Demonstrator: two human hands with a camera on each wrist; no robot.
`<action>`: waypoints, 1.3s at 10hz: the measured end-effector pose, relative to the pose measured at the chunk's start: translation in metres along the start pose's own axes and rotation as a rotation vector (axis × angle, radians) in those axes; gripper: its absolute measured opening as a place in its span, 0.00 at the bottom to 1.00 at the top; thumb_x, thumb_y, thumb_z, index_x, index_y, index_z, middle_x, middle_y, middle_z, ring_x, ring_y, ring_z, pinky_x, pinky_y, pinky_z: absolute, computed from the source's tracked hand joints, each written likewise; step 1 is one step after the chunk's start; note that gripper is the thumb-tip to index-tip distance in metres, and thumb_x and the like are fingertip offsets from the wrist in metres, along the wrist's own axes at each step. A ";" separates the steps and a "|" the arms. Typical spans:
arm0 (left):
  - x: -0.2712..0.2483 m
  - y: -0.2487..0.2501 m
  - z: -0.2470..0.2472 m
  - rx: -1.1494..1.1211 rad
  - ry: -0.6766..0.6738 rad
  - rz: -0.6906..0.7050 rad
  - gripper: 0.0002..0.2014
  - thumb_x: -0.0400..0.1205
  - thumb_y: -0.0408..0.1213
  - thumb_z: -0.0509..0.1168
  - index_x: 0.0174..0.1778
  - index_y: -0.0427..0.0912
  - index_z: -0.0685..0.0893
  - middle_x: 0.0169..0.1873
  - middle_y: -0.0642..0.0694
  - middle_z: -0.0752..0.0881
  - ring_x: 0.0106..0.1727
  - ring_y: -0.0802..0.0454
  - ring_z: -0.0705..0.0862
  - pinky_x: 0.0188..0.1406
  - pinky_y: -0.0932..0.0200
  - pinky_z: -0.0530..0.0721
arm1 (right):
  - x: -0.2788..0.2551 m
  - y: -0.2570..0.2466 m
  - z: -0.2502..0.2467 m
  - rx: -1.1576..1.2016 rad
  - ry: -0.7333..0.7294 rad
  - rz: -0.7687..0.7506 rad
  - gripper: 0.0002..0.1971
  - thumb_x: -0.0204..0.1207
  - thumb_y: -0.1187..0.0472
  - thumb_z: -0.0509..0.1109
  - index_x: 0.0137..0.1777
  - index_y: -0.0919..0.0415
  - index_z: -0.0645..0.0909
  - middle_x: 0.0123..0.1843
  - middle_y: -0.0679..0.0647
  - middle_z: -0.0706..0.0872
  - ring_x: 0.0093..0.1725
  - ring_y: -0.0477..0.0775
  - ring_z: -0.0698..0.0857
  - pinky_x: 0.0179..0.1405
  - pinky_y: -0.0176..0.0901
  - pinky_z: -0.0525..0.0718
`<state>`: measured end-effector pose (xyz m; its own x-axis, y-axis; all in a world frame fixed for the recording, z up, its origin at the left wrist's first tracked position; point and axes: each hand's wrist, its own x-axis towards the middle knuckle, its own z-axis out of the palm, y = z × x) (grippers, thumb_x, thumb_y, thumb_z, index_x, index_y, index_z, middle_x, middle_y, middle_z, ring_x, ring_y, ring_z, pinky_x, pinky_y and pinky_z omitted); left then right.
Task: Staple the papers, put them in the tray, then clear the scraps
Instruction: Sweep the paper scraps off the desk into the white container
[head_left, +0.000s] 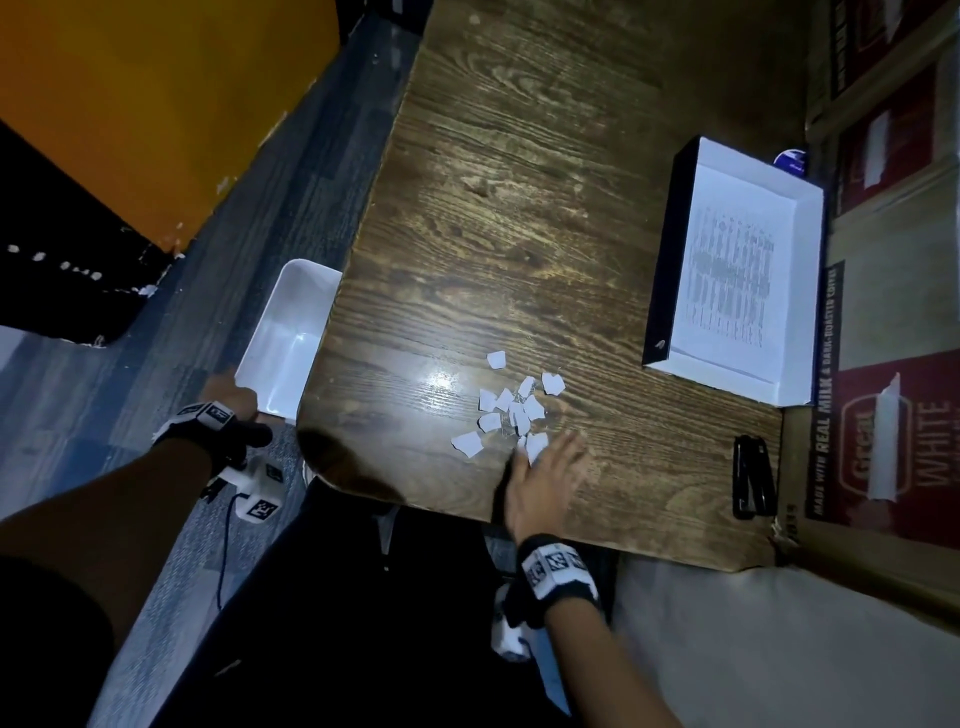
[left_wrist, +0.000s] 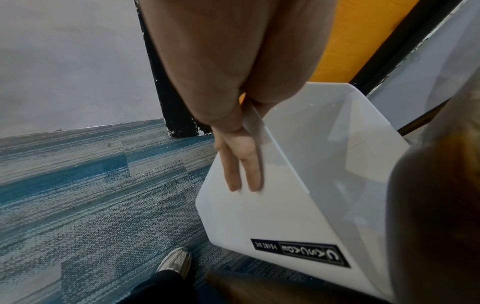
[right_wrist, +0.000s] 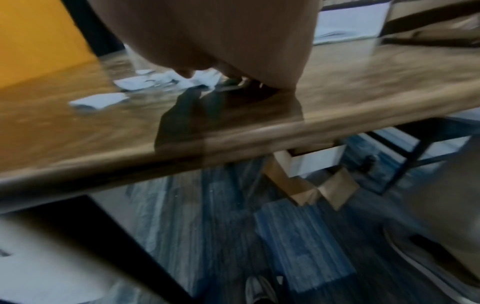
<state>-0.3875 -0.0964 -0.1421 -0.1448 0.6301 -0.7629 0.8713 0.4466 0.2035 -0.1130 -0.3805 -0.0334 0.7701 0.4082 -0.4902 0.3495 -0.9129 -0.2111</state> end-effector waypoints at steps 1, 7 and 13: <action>-0.026 0.014 -0.006 -0.056 0.029 -0.024 0.23 0.81 0.24 0.57 0.74 0.25 0.68 0.71 0.25 0.75 0.71 0.30 0.76 0.64 0.46 0.77 | 0.002 -0.056 0.014 0.102 -0.024 -0.175 0.36 0.85 0.47 0.46 0.82 0.66 0.34 0.84 0.60 0.33 0.83 0.58 0.30 0.83 0.52 0.34; -0.052 0.033 -0.019 0.060 0.022 0.028 0.22 0.79 0.22 0.58 0.71 0.22 0.70 0.68 0.22 0.75 0.65 0.27 0.78 0.59 0.42 0.79 | 0.122 0.072 -0.083 0.069 0.142 0.158 0.34 0.85 0.50 0.52 0.84 0.67 0.46 0.86 0.66 0.45 0.85 0.66 0.43 0.84 0.57 0.44; -0.059 0.038 -0.030 0.107 -0.024 0.028 0.26 0.80 0.25 0.59 0.76 0.28 0.67 0.76 0.27 0.70 0.74 0.31 0.72 0.67 0.46 0.76 | 0.111 -0.060 -0.051 0.070 0.071 -0.228 0.33 0.85 0.50 0.49 0.84 0.63 0.42 0.87 0.59 0.41 0.85 0.60 0.39 0.84 0.54 0.42</action>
<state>-0.3598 -0.0974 -0.0711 -0.1092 0.6254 -0.7727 0.9201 0.3577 0.1595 -0.0211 -0.2803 -0.0321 0.7120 0.6009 -0.3633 0.4823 -0.7945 -0.3689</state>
